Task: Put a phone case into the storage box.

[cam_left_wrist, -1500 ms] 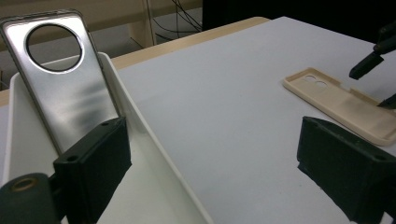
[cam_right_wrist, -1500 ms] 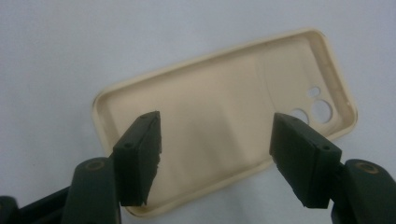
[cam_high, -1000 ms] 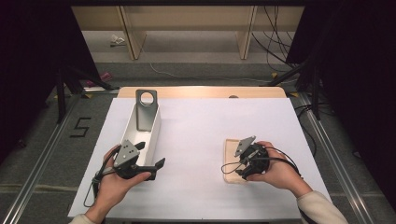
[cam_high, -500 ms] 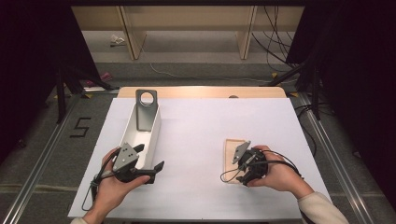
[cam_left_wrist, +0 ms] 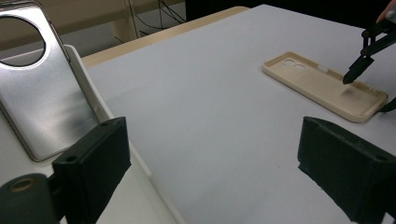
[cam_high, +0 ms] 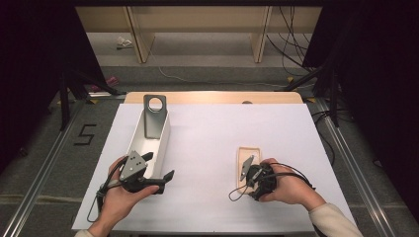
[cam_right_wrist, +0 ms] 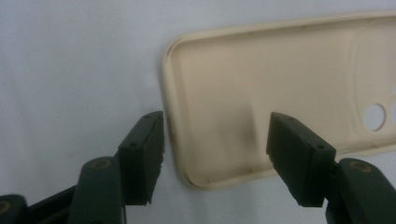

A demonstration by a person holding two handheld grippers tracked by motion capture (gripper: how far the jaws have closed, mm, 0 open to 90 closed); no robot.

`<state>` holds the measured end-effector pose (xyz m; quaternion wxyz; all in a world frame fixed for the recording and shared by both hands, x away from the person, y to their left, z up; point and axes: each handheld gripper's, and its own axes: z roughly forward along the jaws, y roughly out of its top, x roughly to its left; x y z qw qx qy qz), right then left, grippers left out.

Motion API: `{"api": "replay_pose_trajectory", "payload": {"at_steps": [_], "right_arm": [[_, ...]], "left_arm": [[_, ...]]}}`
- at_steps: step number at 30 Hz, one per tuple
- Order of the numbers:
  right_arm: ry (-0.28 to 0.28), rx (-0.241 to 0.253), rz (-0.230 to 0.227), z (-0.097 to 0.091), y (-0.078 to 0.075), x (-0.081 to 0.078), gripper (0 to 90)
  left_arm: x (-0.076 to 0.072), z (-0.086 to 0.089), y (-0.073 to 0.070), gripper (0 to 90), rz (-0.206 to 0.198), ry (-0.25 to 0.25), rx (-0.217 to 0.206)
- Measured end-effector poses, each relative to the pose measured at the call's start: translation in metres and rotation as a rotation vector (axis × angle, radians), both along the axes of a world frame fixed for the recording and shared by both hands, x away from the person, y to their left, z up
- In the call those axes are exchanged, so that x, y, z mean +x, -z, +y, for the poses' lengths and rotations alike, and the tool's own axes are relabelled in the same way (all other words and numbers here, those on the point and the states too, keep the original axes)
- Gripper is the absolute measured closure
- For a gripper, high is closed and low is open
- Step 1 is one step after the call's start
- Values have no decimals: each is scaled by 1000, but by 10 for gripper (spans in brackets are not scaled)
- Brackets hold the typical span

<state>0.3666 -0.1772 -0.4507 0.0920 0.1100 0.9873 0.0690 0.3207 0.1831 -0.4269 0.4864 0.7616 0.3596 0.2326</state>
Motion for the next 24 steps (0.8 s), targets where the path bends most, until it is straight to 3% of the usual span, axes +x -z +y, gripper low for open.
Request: {"api": "replay_pose_trajectory", "payload": {"at_steps": [5,11,19,24], "right_arm": [[-26,-32,3,7,3,0,423],[-44,-34,25,10,3,0,501],[-77,-56,54,14,3,-4,673],[-85,-87,60,19,2,-6,725]], "left_arm": [[0,0,0,90,0,3,-3],[1,-1,1,90,3,9,-1],[0,-1,1,93,5,10,1],[0,-1,1,95,5,11,0]]}}
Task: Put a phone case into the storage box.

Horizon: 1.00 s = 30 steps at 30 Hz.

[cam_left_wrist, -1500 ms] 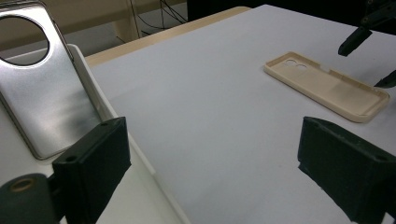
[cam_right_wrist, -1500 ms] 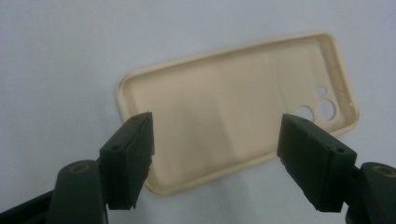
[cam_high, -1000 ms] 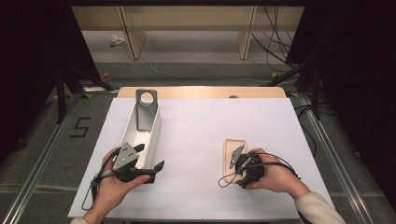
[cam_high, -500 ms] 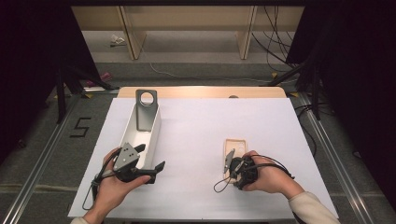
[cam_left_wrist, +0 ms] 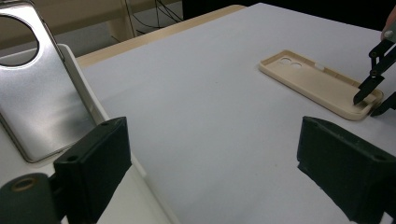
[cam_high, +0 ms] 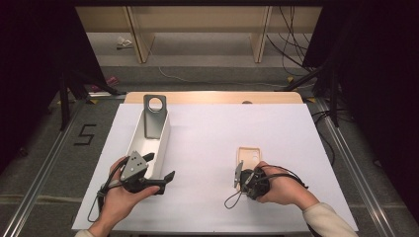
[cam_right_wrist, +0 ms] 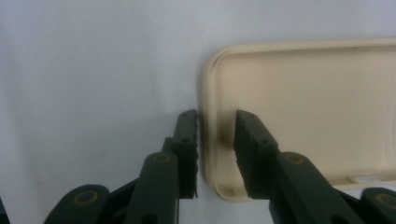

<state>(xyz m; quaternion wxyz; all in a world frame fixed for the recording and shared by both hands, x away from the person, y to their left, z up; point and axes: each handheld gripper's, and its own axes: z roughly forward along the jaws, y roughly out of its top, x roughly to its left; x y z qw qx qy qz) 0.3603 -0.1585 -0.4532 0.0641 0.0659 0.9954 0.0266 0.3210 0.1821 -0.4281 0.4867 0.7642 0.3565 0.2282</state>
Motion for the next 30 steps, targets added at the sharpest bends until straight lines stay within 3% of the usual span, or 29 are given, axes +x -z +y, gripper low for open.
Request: {"api": "replay_pose_trajectory", "payload": {"at_steps": [17,30], "right_arm": [[-29,-30,-33,6,0,-4,807],[-38,-18,-19,4,0,-5,857]], "left_arm": [[0,0,0,99,-1,2,-2],[0,0,0,103,-1,2,-2]]}}
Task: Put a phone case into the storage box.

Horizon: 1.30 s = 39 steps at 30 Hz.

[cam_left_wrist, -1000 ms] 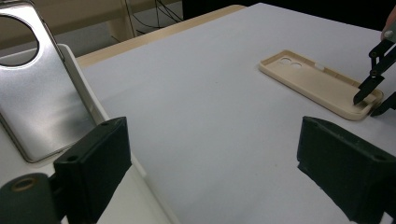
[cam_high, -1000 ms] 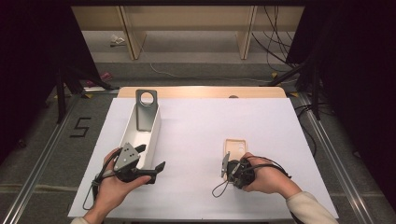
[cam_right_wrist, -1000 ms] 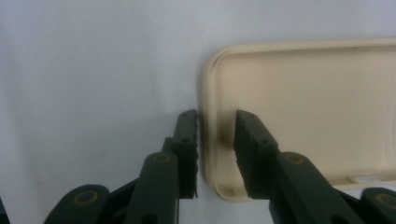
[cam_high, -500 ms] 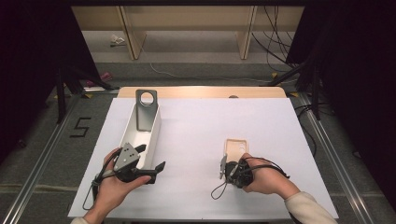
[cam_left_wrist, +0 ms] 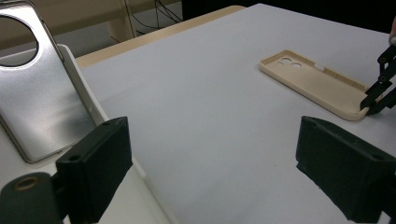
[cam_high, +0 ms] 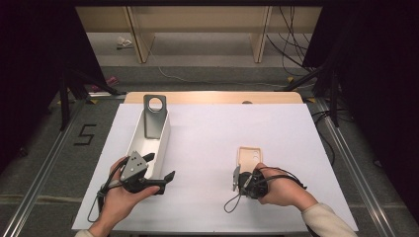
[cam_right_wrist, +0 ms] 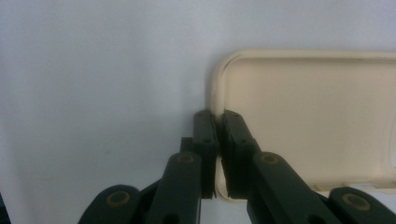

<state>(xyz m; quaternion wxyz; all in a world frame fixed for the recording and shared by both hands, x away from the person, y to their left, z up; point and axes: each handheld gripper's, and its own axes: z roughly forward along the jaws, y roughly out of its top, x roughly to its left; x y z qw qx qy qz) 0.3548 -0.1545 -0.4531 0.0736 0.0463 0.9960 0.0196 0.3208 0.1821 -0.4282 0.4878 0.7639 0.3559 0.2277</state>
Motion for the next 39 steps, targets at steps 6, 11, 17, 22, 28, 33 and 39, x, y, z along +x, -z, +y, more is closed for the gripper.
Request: {"api": "replay_pose_trajectory", "payload": {"at_steps": [6,11,17,22,28,33,39], "right_arm": [[-2,39,6,-5,0,1,864],[6,62,15,-10,-1,1,868],[15,114,25,-16,-3,1,869],[35,170,31,-21,-9,1,869],[53,277,18,-25,-17,2,869],[63,344,-25,-24,-23,1,870],[49,436,-78,-21,-29,-2,870]], "left_arm": [[0,1,0,104,2,-1,1],[0,1,1,105,4,0,0],[0,1,0,107,2,-2,1],[0,1,0,113,0,0,-2],[0,2,-2,123,-6,-4,-9],[0,2,-2,124,-8,-6,-10],[1,2,-2,124,-4,-9,-15]]}}
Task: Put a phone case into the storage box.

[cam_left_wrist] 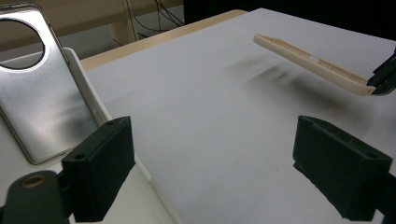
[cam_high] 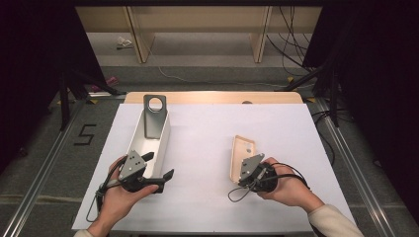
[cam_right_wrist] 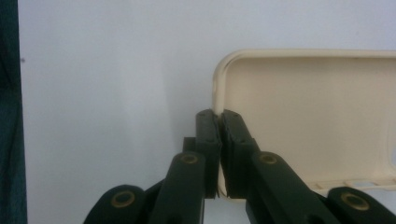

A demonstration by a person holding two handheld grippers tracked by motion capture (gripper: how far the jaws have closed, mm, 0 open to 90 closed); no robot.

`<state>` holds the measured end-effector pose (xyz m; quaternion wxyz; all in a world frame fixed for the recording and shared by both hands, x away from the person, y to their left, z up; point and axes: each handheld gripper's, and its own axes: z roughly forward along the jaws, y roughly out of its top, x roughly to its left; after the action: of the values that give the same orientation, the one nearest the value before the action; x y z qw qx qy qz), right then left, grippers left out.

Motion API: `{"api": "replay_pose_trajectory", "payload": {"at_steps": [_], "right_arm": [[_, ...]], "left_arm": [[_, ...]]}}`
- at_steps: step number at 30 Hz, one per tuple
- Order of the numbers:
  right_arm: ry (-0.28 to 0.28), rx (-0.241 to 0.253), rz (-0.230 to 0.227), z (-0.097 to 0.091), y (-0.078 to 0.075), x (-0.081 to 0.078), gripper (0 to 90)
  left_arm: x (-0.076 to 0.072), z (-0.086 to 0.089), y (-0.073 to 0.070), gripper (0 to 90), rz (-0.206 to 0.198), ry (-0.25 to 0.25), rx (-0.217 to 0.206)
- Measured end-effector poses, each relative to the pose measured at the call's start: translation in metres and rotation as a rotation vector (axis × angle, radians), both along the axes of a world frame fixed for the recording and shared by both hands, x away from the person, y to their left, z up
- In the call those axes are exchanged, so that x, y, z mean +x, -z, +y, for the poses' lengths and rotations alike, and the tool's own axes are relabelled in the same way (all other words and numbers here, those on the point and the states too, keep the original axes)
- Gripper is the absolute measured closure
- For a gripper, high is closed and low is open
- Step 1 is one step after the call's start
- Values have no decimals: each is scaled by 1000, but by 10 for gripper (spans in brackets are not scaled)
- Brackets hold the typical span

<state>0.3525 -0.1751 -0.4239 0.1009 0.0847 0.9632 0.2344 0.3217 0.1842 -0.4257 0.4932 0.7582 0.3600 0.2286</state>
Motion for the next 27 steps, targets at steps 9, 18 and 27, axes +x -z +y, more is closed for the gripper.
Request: {"api": "replay_pose_trajectory", "payload": {"at_steps": [9,18,27], "right_arm": [[1,33,-39,9,-2,-5,869],[-25,40,-50,21,-4,-12,870],[-52,38,-69,32,-7,-20,871]], "left_arm": [[11,-7,-20,151,10,-17,-70],[29,-31,-33,169,51,46,-63],[54,-65,-39,182,97,111,-1]]}}
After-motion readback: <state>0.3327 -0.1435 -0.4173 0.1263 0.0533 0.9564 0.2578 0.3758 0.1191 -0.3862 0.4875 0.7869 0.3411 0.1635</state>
